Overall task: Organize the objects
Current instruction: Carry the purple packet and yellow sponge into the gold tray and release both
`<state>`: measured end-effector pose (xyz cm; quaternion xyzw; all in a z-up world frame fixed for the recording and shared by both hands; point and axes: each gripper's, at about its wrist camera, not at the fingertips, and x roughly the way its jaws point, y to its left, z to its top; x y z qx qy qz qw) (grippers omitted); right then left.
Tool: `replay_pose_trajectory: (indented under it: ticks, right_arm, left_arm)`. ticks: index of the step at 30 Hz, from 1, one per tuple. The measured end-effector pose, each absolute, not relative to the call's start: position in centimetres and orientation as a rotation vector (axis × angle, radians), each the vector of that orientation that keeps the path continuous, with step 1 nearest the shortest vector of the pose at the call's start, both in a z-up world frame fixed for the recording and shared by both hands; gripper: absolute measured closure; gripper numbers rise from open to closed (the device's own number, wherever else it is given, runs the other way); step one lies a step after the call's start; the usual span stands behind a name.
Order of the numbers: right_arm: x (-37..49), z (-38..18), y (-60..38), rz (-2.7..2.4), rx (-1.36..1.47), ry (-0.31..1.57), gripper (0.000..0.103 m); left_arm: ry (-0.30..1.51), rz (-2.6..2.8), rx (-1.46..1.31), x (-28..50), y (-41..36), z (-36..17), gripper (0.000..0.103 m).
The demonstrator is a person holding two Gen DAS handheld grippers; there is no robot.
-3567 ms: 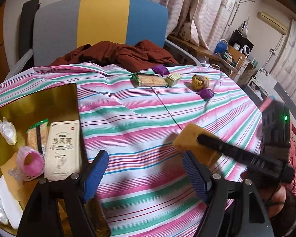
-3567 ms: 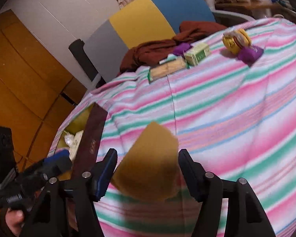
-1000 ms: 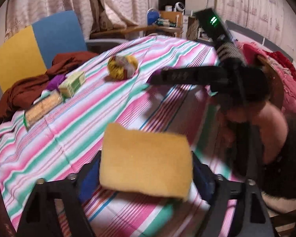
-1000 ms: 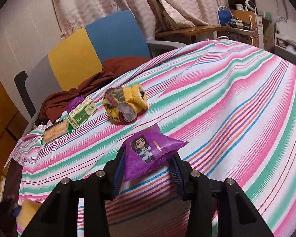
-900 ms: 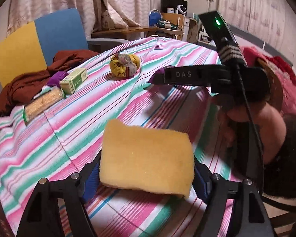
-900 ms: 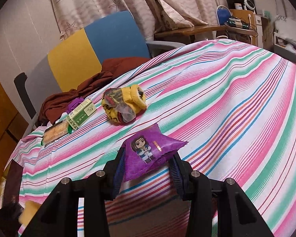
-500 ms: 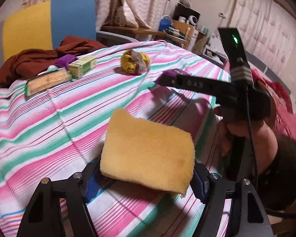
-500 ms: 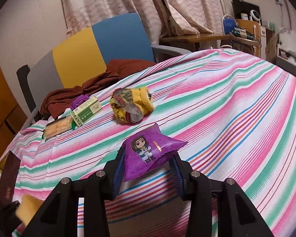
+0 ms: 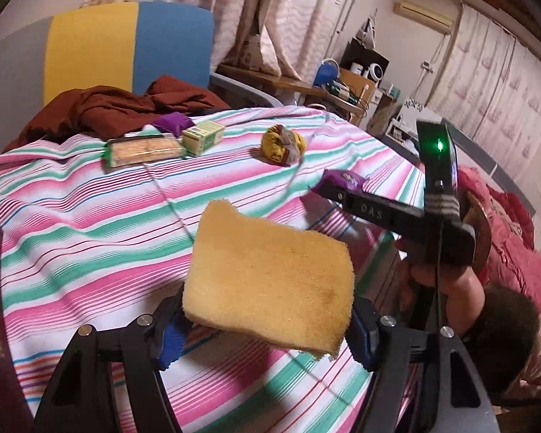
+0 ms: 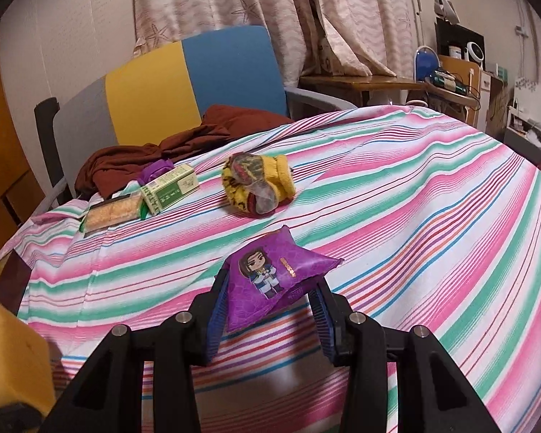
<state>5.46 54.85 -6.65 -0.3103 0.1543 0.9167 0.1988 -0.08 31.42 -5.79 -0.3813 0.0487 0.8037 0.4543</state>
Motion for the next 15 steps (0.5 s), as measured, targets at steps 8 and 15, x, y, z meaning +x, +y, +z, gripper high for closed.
replay_pose_trajectory:
  ticks: [8, 15]
  right_arm:
    - [6.1, -7.2, 51.7, 2.598, -0.949, 0.383, 0.059]
    - [6.9, -7.6, 47.4, 2.663, -0.993, 0.4, 0.059]
  left_arm:
    - [0.05, 2.034, -0.903, -0.1, 27.5, -4.0, 0.031]
    - [-0.019, 2.099, -0.873, -0.3, 22.8, -2.3, 0.031]
